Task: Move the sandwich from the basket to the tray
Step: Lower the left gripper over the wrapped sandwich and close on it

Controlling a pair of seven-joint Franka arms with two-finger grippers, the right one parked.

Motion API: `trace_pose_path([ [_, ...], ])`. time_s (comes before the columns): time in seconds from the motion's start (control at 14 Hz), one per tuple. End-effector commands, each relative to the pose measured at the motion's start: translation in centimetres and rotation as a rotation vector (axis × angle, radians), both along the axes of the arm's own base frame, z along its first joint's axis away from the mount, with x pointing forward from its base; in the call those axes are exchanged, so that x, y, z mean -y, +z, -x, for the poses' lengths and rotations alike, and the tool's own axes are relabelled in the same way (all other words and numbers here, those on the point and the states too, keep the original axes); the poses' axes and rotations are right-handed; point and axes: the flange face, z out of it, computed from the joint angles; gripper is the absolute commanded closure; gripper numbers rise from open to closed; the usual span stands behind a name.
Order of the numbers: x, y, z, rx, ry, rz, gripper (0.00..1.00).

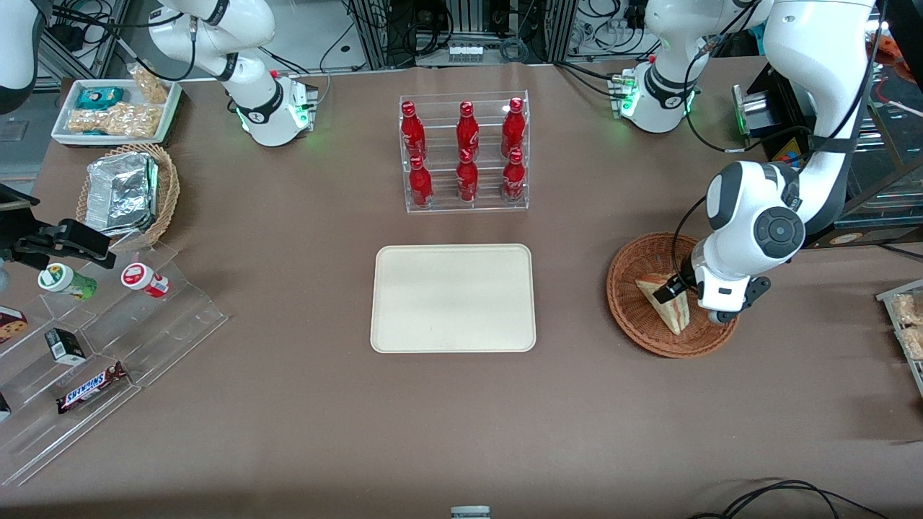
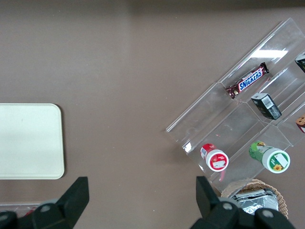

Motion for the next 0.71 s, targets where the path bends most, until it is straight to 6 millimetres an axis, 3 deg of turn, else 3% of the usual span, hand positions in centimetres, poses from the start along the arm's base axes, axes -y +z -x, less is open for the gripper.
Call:
trace_pose_path([
  [0.0, 0.0, -0.9, 0.4, 0.0, 0.014, -0.006, 0.0],
  [0.14, 0.0, -2.7, 1.1, -0.037, 0.013, -0.008, 0.0],
  [0.21, 0.0, -2.7, 1.0, -0.037, 0.015, -0.009, 0.09],
  [0.36, 0.0, -2.5, 0.8, -0.034, 0.076, -0.017, 0.68],
  [0.5, -0.1, -1.4, 0.0, -0.033, 0.121, -0.026, 0.9],
  [0.64, -0.2, 0.2, -0.7, -0.057, 0.115, -0.035, 0.93],
])
